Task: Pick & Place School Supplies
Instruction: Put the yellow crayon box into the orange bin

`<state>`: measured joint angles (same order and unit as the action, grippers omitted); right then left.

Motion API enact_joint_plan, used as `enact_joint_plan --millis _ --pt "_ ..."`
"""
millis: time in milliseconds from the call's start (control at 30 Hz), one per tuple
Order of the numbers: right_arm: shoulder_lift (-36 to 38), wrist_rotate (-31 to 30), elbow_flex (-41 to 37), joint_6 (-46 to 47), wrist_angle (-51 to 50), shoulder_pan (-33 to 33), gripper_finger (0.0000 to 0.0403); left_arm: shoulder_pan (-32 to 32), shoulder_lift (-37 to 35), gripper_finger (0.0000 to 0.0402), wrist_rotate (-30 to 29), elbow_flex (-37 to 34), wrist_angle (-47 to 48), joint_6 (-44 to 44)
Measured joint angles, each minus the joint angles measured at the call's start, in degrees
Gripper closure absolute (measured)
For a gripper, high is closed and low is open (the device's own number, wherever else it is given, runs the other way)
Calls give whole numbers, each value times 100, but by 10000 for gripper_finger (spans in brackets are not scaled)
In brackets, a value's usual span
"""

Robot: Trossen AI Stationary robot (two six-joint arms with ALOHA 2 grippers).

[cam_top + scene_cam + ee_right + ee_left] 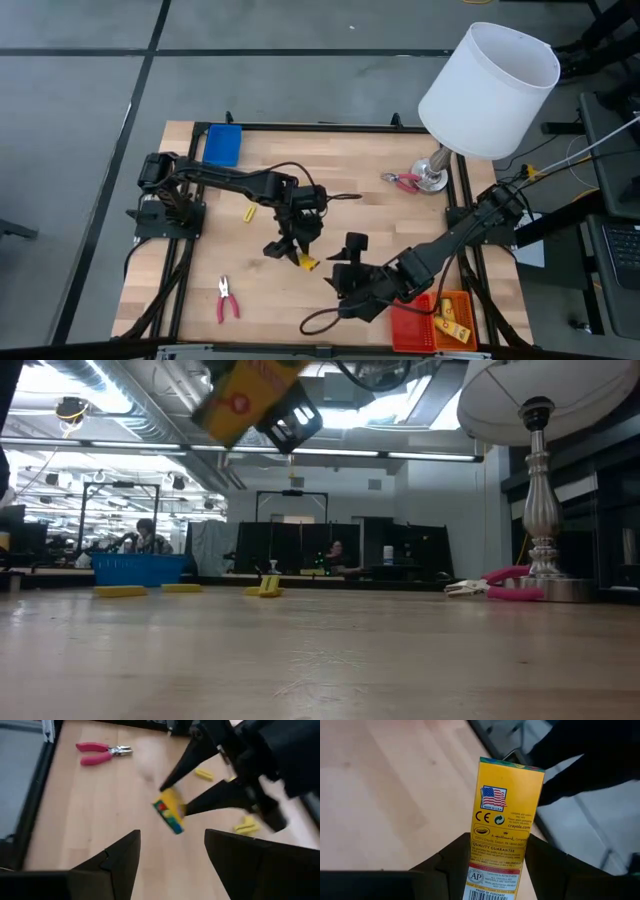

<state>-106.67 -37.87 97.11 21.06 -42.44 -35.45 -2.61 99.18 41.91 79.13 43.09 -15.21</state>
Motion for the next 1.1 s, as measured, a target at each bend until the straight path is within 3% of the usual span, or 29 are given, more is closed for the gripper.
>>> enact_joint_plan --millis 233,533,800,933,1100 --pt "0 87 43 -420 102 145 176 10 0 231 731 0 -452 486" --pt "-2 152 43 -394 174 165 176 126 -2 231 776 0 -645 595" --pt "-2 230 43 -471 217 189 179 201 -2 231 1029 0 -1371 1128" --pt "-2 230 43 -503 215 191 200 201 -2 231 1029 0 -1383 1169" --pt "-2 105 43 -522 215 189 259 201 -2 231 1029 0 -1382 1210"
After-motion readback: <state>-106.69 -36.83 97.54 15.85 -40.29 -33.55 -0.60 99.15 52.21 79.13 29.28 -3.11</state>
